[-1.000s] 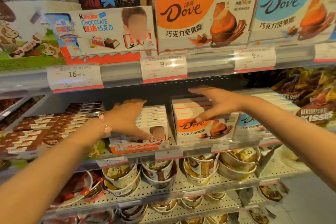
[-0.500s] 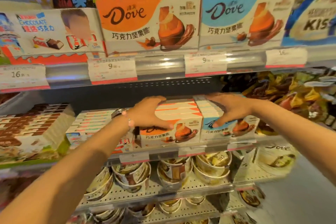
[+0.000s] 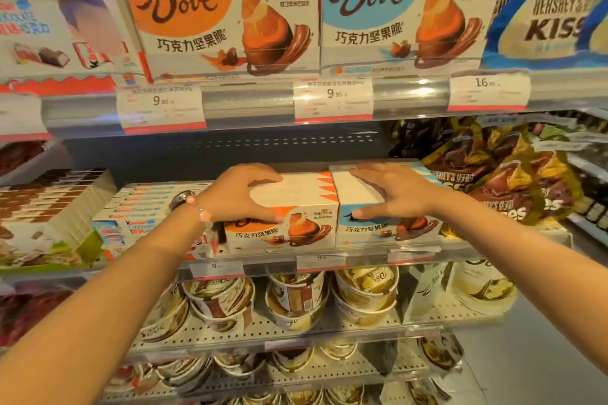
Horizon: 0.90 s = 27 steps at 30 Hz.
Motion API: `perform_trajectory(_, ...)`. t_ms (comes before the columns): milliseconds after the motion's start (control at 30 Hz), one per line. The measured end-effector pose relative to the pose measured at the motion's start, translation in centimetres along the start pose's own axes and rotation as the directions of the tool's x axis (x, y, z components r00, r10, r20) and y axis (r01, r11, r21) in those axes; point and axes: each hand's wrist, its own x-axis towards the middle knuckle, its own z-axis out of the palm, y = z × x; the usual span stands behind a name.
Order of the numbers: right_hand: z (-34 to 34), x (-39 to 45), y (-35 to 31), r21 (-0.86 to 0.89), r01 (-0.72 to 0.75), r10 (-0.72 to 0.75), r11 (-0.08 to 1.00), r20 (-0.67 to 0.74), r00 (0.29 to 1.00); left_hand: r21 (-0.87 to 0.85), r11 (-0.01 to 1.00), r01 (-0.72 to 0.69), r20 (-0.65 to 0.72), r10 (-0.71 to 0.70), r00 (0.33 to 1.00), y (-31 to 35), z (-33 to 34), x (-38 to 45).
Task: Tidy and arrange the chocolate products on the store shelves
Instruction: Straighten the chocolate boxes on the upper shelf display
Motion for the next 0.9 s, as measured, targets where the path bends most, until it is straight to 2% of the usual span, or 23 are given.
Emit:
perform_trajectory(567,0.39,0.27,0.37,-0.013,-0.014,0.015,1.000,0.021,1.000,0.178,0.984,0.025,-0.001,-0.025,1.000,0.24,0.73,0.19)
perform_trajectory(900,0.44,0.44,0.34,-0.002,-0.013,0.013,1.000,-0.006,1.000,0.105,0.994,0.015,-0.027,-0.013,1.000,0.05,0.66,0.49)
